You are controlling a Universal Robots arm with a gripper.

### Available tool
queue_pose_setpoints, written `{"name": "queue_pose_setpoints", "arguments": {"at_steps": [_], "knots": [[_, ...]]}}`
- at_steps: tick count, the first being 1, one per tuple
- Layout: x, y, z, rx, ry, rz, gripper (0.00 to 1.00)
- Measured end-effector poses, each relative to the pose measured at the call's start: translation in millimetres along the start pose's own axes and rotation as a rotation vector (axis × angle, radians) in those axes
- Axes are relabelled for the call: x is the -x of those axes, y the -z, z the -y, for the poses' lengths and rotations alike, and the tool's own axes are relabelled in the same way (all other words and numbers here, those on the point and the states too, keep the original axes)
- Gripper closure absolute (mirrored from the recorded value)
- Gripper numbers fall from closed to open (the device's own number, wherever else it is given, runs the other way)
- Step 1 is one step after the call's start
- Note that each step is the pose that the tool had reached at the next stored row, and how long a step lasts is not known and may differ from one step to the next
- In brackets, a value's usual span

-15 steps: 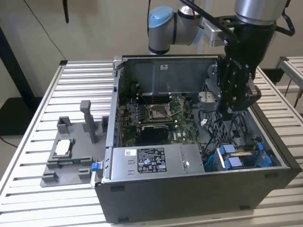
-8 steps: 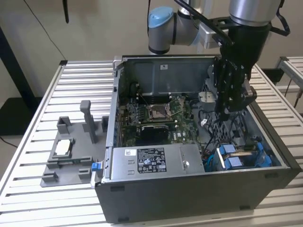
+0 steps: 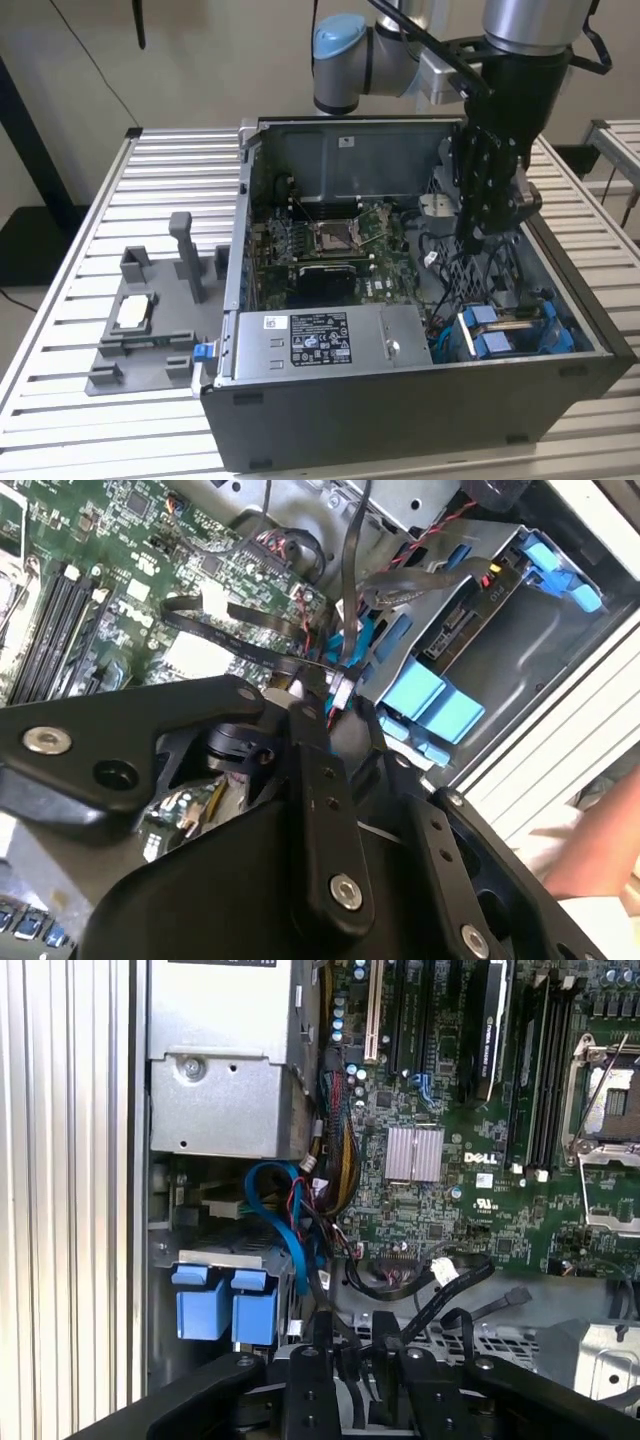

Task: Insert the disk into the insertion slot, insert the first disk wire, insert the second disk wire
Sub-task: 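Insert the second disk wire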

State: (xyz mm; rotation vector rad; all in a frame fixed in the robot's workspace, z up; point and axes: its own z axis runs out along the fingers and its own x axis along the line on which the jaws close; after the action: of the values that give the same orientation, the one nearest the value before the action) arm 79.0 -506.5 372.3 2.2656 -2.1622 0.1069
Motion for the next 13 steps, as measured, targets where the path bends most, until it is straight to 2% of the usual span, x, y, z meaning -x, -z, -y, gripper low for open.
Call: {"name": "queue_pose_setpoints", "arguments": {"at_steps": [2, 10, 11, 13], "knots": [[0.0, 0.0, -0.1, -0.0017, 0.000, -0.0001, 0.82], [-0.4, -0.1, 0.1, -0.0009, 0.000, 0.0000, 0.84], [-0.6, -0.2, 0.7, 0.0014, 0.000, 0.0000, 0.84], [-1.4, -0.5, 3.6, 0.0137, 0.001, 0.0006, 0.84]]}}
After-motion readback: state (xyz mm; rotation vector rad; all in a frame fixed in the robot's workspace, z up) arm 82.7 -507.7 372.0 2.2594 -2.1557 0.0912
